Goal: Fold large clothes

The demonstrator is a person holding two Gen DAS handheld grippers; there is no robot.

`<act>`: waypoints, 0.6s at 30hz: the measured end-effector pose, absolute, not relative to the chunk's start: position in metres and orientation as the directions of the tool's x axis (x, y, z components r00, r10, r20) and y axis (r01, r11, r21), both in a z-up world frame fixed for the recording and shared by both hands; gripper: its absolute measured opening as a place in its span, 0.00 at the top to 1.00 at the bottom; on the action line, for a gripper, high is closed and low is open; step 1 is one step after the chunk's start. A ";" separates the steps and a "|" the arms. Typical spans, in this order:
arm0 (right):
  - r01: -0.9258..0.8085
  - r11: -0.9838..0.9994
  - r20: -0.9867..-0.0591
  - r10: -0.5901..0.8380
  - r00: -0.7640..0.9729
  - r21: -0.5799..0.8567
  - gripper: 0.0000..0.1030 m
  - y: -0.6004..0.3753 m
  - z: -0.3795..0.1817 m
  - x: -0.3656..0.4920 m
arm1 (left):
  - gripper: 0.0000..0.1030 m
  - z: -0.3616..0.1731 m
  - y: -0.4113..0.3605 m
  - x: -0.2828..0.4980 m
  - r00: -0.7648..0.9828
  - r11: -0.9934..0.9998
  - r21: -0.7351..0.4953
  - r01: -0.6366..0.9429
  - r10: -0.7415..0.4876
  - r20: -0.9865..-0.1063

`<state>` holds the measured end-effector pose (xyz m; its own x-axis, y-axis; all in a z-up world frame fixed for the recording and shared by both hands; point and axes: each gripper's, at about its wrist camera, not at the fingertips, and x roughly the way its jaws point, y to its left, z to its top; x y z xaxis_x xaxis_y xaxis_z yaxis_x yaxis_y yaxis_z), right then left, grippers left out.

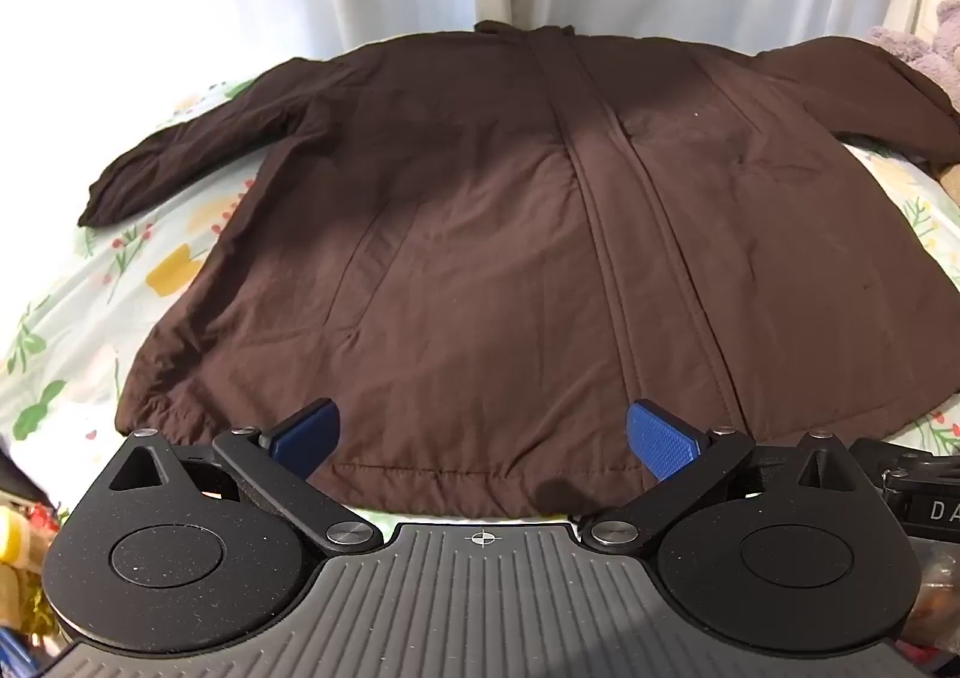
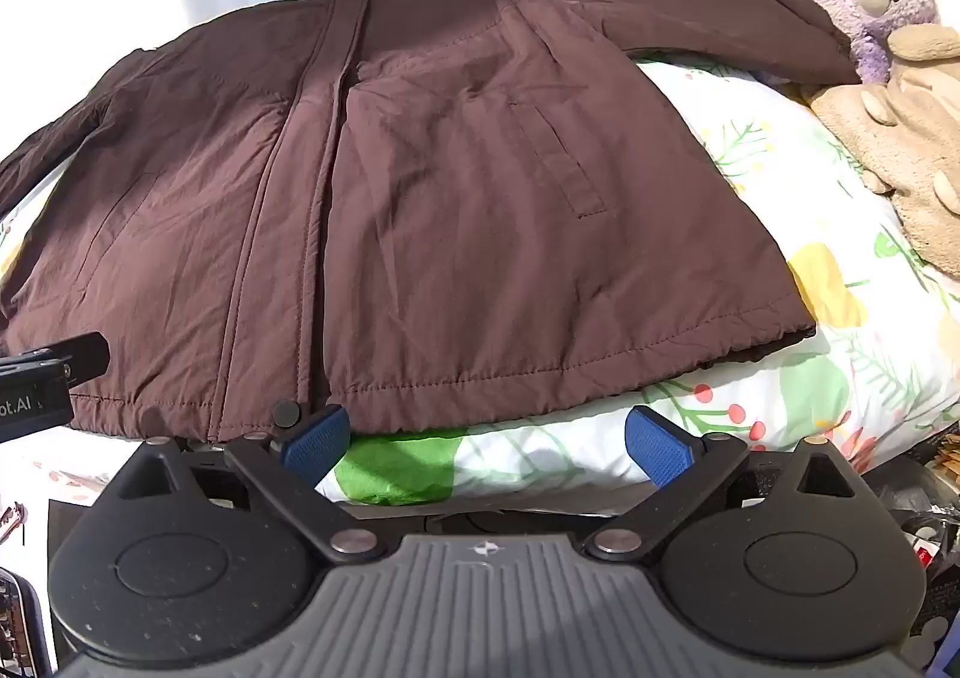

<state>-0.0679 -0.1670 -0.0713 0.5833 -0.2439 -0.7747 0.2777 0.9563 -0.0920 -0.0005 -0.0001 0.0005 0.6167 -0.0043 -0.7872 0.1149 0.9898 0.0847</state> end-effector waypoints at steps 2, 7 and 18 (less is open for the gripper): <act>0.279 0.956 -0.775 -0.246 0.583 -0.094 0.04 -0.167 -0.071 -0.068 | 0.00 -0.002 0.004 -0.001 0.615 0.991 0.069 0.112 -0.015 -0.788; 0.280 0.956 -0.776 -0.245 0.582 -0.092 0.04 -0.167 -0.071 -0.068 | 0.00 -0.002 0.001 -0.002 0.611 0.990 0.085 0.112 -0.001 -0.791; 0.279 0.956 -0.776 -0.244 0.582 -0.092 0.04 -0.167 -0.071 -0.069 | 0.00 -0.005 0.004 -0.001 0.610 0.990 0.086 0.113 -0.001 -0.792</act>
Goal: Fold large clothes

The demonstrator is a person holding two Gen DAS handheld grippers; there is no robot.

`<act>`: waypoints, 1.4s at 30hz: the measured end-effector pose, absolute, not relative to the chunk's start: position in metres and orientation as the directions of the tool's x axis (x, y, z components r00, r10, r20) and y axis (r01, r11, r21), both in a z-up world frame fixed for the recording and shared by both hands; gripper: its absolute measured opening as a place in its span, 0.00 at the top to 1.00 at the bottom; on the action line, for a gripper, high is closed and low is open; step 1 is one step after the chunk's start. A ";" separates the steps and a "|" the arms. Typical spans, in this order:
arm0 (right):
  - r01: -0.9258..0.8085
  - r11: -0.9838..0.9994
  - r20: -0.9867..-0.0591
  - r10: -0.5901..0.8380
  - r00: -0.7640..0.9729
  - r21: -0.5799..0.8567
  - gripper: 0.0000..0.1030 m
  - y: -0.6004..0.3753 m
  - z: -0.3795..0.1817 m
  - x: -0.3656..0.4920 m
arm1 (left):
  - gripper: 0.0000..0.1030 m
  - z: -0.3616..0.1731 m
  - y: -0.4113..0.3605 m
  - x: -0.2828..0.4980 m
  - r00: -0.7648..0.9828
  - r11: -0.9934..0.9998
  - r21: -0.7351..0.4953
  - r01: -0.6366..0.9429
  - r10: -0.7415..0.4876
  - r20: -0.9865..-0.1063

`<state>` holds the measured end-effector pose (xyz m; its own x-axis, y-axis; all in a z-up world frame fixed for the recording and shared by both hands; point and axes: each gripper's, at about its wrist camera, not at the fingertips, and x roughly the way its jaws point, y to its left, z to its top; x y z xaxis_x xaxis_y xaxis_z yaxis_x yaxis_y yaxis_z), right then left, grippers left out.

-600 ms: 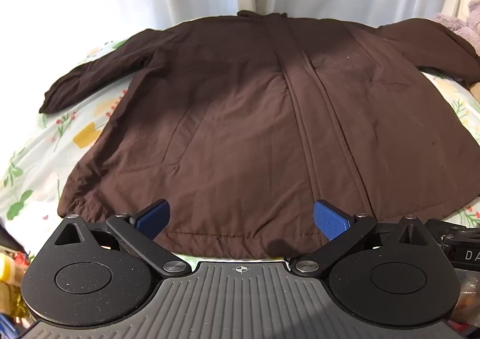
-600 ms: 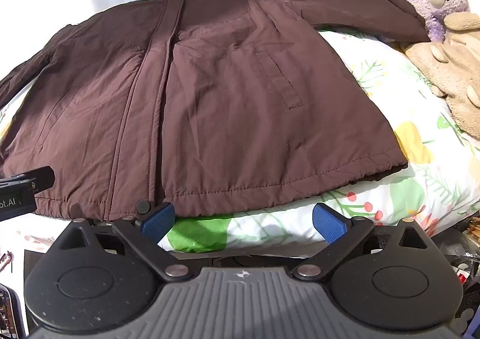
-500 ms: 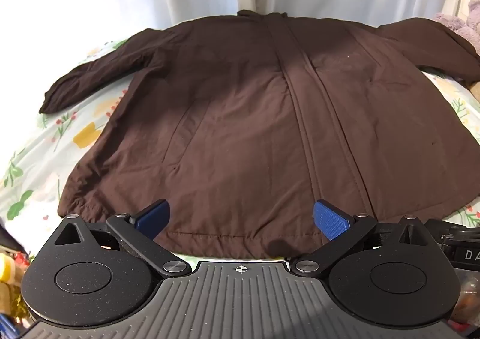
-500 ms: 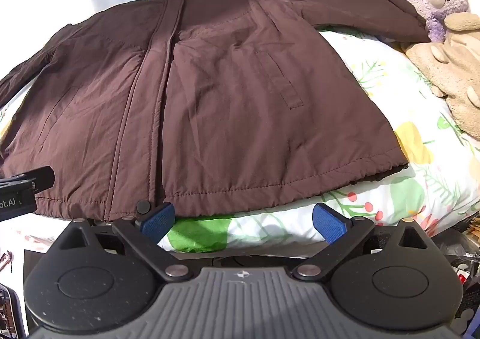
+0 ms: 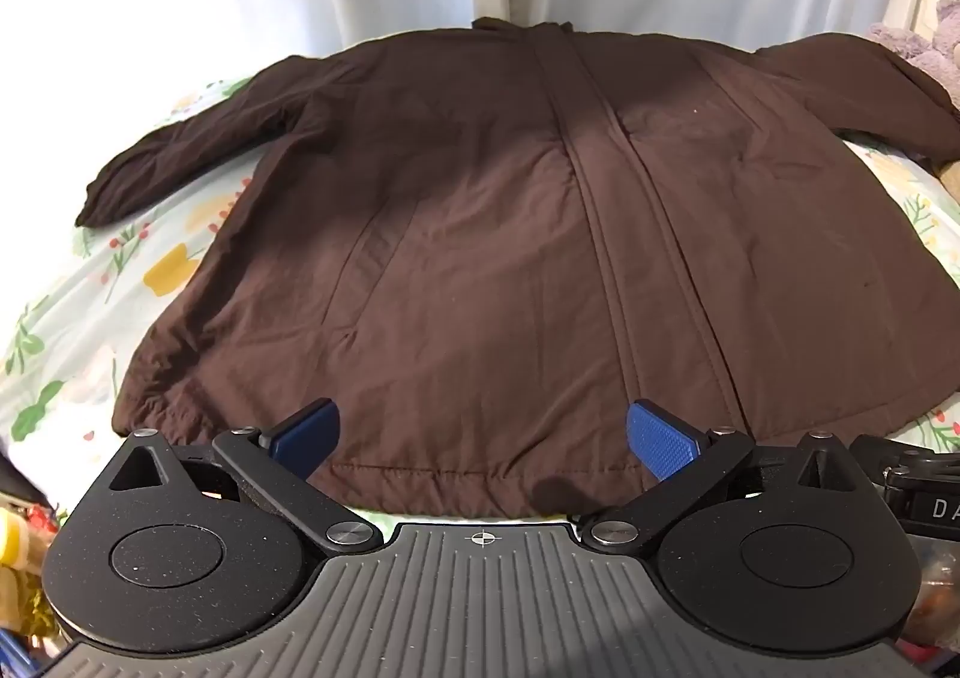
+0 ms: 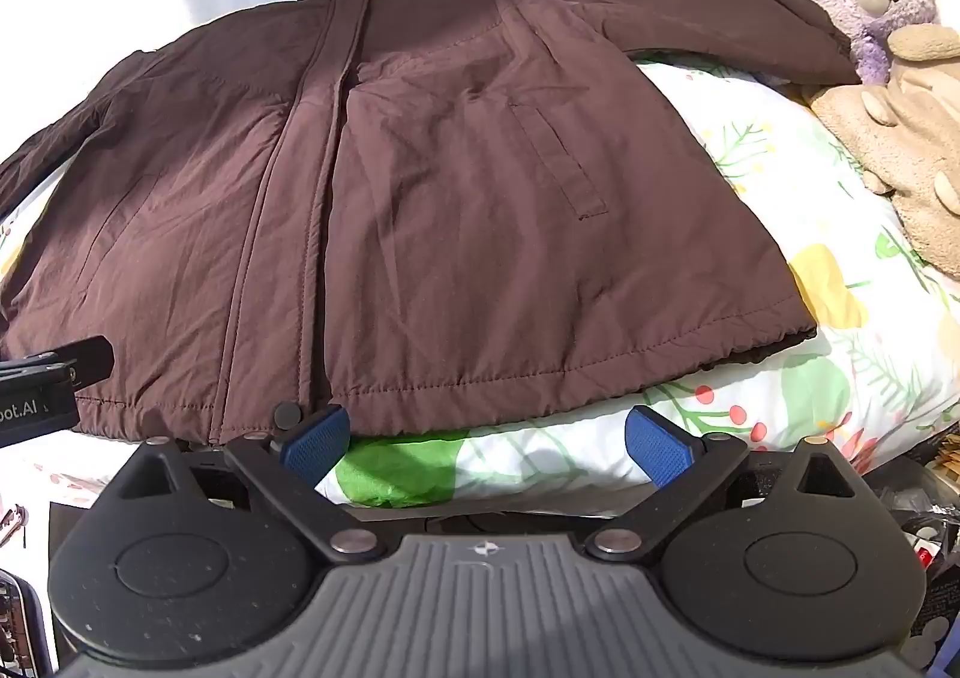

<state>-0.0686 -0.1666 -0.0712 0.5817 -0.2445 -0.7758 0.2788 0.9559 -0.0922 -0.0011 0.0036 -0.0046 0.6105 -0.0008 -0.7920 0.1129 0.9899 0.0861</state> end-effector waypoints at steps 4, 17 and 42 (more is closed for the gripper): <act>0.279 0.956 -0.777 -0.243 0.580 -0.091 0.04 -0.167 -0.072 -0.067 | 0.00 -0.002 0.000 0.001 0.605 0.990 0.089 0.112 0.003 -0.797; 0.282 0.955 -0.776 -0.244 0.582 -0.089 0.04 -0.167 -0.071 -0.068 | 0.00 -0.009 -0.001 -0.002 0.607 0.989 0.090 0.115 0.002 -0.794; 0.283 0.955 -0.776 -0.242 0.583 -0.085 0.04 -0.166 -0.072 -0.067 | 0.00 -0.008 -0.001 -0.001 0.595 0.990 0.082 0.117 -0.004 -0.804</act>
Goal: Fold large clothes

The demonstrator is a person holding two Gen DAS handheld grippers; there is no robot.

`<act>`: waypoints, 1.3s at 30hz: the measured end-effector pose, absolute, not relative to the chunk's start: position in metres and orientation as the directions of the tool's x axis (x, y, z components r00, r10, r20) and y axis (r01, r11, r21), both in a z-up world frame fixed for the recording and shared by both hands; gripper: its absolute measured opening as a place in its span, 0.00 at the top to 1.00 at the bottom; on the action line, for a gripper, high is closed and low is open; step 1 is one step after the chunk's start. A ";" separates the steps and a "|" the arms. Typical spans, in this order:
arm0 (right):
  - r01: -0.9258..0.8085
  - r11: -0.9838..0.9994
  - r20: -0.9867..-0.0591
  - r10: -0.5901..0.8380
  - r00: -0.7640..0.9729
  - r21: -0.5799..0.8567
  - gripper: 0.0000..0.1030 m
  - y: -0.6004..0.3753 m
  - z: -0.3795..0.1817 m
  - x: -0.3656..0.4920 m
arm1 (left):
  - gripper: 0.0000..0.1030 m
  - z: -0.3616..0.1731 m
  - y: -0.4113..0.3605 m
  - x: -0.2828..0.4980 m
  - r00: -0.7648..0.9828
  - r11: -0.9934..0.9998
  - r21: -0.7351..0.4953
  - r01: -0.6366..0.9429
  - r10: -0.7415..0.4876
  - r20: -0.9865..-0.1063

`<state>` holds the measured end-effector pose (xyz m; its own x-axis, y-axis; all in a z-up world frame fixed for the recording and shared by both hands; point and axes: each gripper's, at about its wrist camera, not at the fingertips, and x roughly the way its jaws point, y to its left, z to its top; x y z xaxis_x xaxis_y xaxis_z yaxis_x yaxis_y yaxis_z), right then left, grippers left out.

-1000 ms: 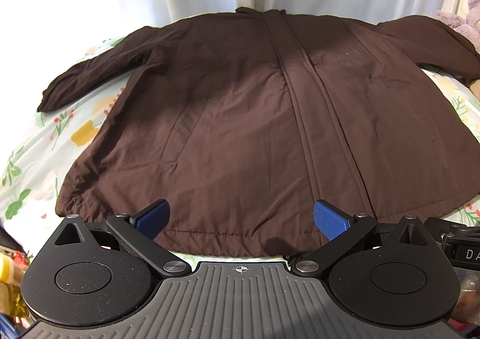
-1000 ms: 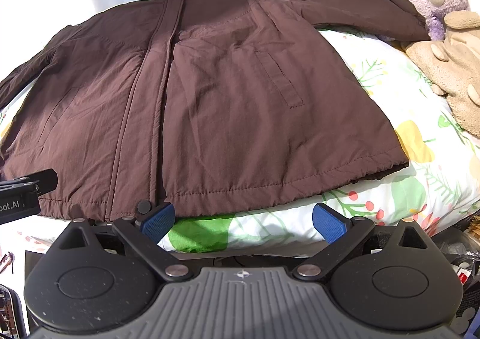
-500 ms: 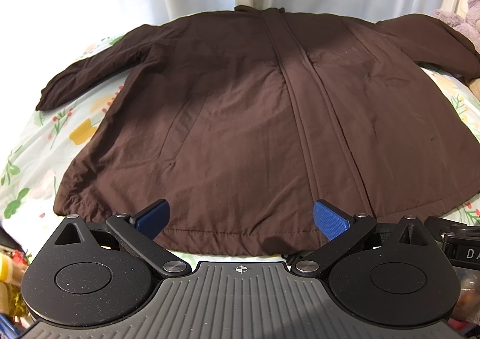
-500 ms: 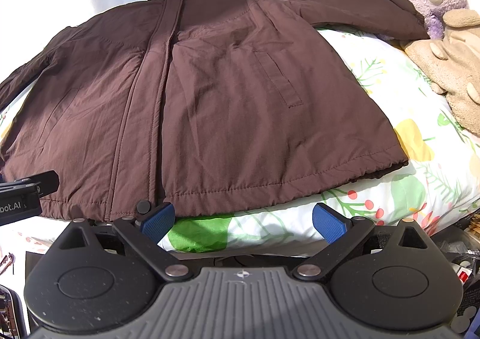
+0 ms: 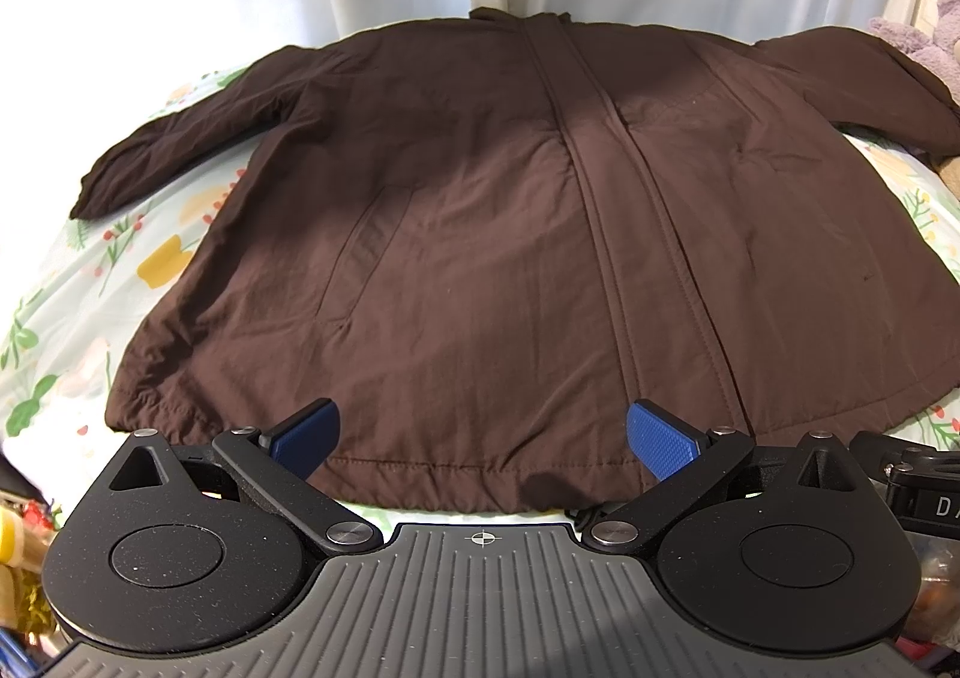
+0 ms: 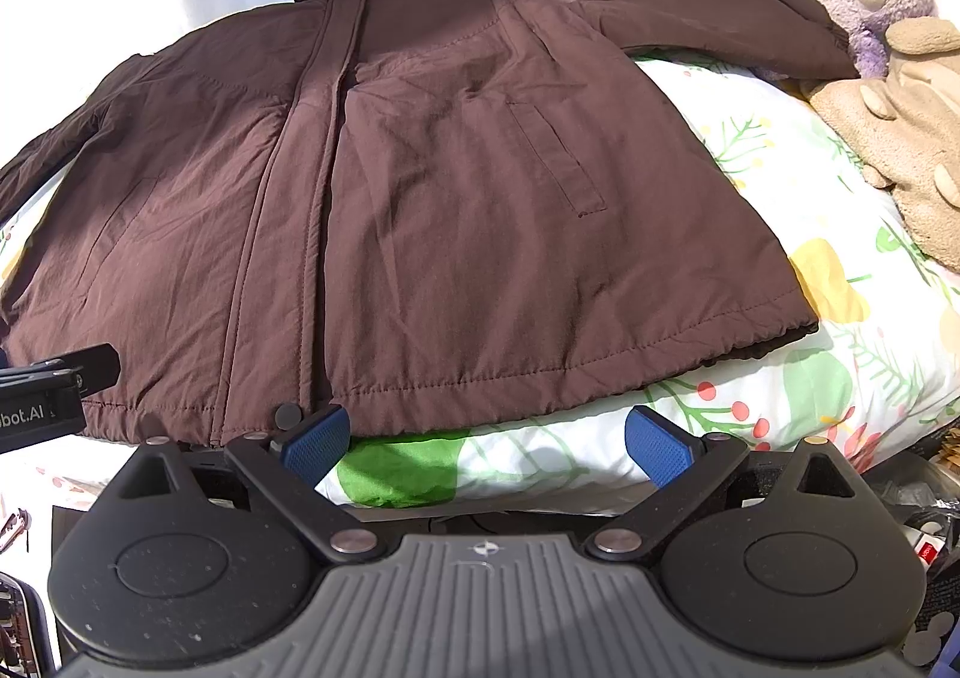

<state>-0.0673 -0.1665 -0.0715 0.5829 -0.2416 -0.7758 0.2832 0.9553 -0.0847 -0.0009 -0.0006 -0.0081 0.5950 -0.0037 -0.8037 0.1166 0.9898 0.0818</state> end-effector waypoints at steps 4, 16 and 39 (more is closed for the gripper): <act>0.284 0.955 -0.778 -0.243 0.580 -0.087 0.04 -0.166 -0.072 -0.067 | 0.00 -0.008 -0.001 -0.001 0.594 0.990 0.081 0.117 -0.004 -0.805; 0.286 0.954 -0.777 -0.246 0.580 -0.088 0.04 -0.163 -0.071 -0.067 | 0.00 -0.009 0.002 0.001 0.584 0.990 0.075 0.120 -0.009 -0.811; 0.287 0.954 -0.778 -0.245 0.578 -0.087 0.04 -0.163 -0.073 -0.064 | 0.00 -0.010 0.003 0.004 0.574 0.990 0.070 0.122 -0.013 -0.819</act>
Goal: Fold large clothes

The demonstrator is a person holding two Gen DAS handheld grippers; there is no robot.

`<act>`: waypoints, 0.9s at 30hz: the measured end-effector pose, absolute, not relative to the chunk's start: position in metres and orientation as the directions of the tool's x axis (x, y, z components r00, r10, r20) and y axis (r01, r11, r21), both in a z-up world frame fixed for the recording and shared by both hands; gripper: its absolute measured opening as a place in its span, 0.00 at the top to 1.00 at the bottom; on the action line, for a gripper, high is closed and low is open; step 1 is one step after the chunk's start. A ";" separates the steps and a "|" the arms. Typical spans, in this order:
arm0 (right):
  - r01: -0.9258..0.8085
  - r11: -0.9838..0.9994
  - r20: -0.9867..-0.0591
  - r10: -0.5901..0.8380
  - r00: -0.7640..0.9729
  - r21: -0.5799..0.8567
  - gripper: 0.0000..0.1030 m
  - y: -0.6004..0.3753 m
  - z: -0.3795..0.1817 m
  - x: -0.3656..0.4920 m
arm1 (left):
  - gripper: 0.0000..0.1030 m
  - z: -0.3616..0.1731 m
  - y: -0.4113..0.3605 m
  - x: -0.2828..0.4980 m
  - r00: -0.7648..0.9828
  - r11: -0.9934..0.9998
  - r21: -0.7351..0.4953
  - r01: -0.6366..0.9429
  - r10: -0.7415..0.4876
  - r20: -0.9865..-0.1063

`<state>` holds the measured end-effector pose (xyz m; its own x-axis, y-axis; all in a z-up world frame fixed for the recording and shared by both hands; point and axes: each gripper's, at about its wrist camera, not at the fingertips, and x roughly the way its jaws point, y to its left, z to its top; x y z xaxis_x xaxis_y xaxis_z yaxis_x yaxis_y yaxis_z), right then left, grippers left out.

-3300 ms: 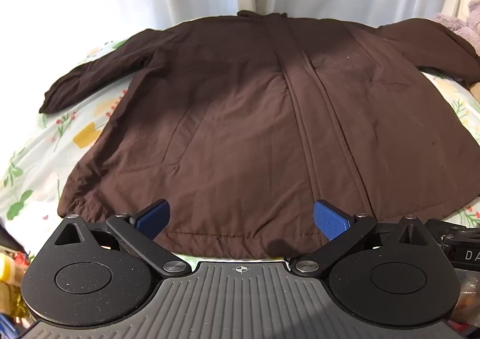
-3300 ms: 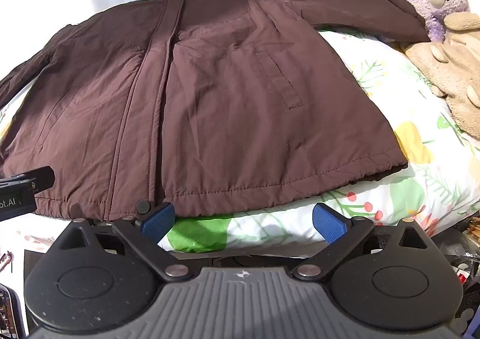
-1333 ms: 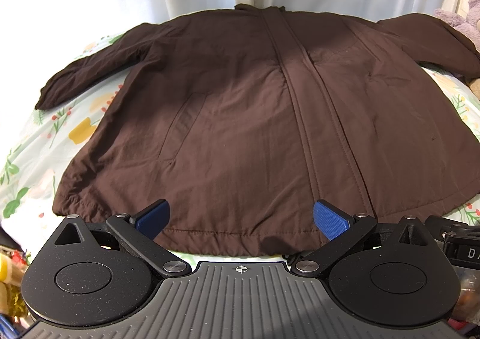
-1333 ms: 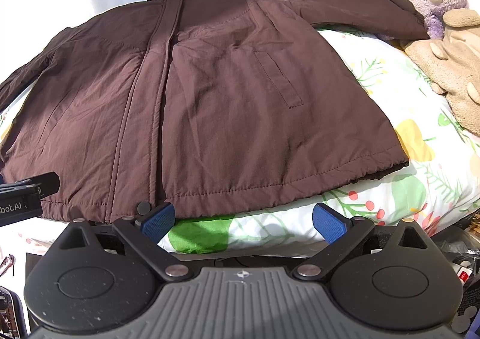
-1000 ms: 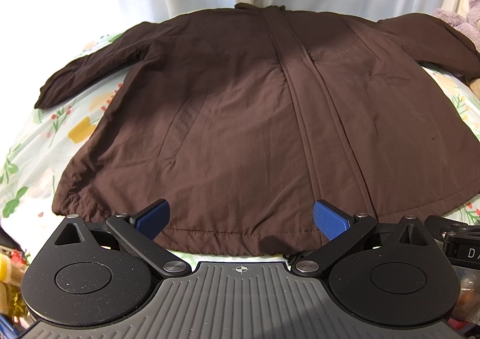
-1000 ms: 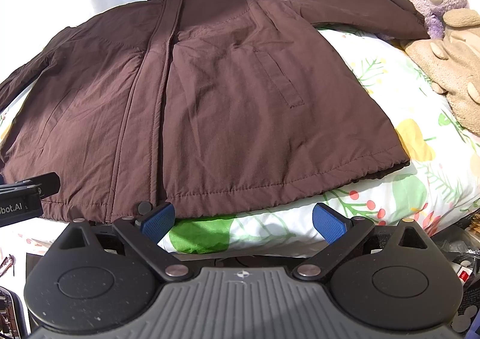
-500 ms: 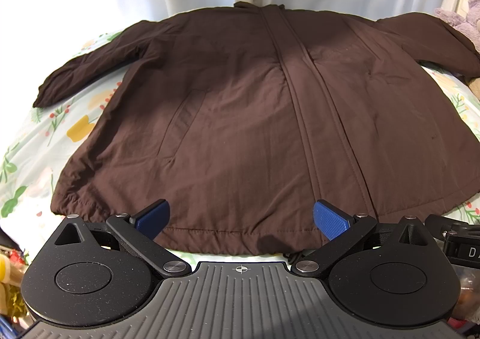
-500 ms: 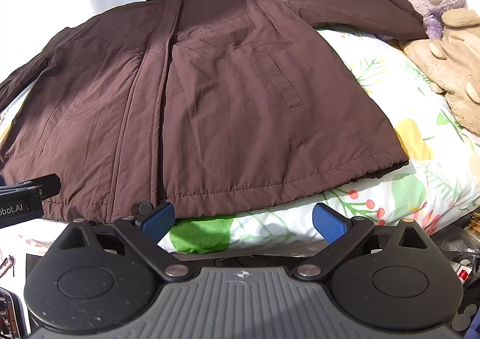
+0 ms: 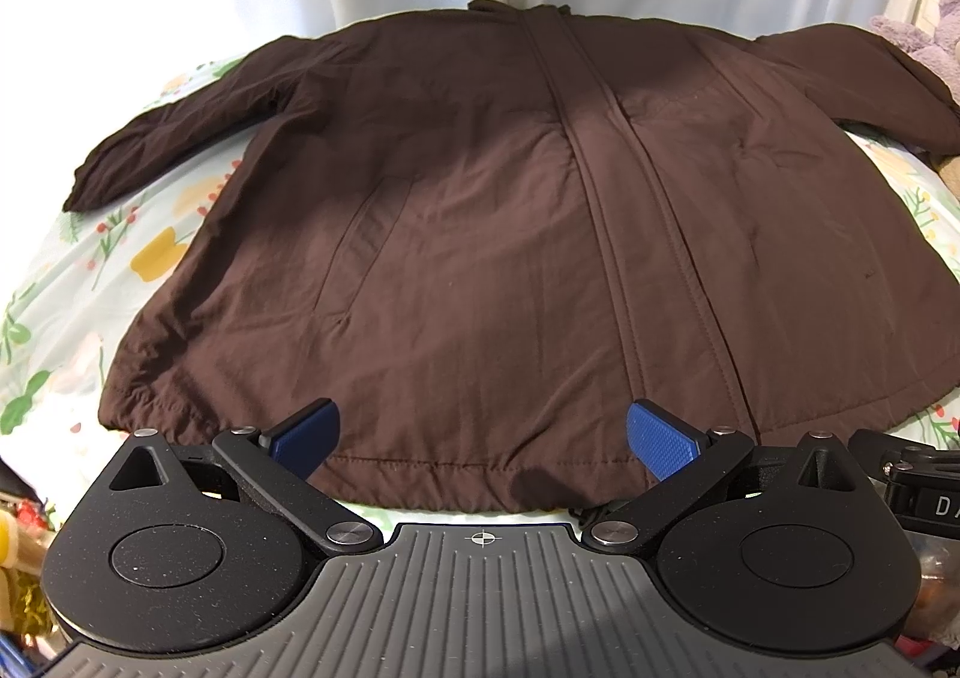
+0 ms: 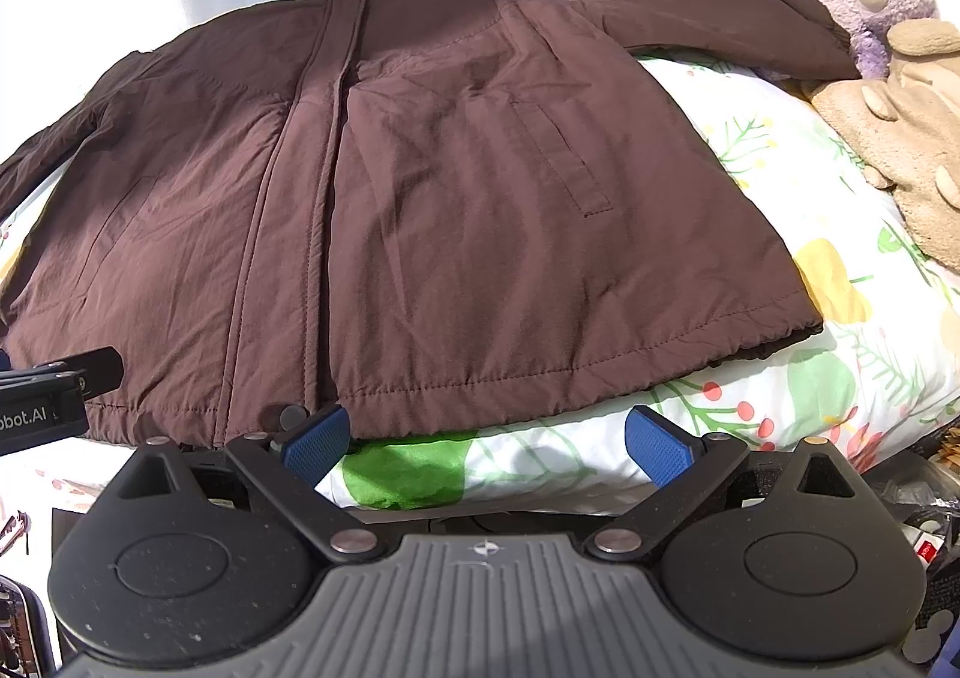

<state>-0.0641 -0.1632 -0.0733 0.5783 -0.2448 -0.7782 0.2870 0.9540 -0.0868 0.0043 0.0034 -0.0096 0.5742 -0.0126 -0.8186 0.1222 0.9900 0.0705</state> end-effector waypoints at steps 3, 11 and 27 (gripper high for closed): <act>0.287 0.954 -0.779 -0.244 0.578 -0.086 0.04 -0.163 -0.073 -0.064 | 0.00 -0.010 0.004 0.006 0.571 0.990 0.068 0.121 -0.014 -0.821; 0.282 0.956 -0.790 -0.231 0.568 -0.077 0.04 -0.164 -0.076 -0.058 | 0.00 -0.013 0.006 0.012 0.553 0.991 0.057 0.124 -0.021 -0.833; 0.304 0.952 -0.797 -0.159 0.583 0.033 0.04 -0.195 -0.081 -0.035 | 0.00 -0.028 -0.006 0.041 0.499 0.987 0.031 0.158 -0.053 -0.865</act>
<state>-0.0348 -0.1953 -0.0808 0.5829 -0.1586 -0.7969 0.3044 0.9520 0.0332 0.0410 -0.0057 -0.0279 0.4987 -0.0528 -0.8652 0.1576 0.9870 0.0306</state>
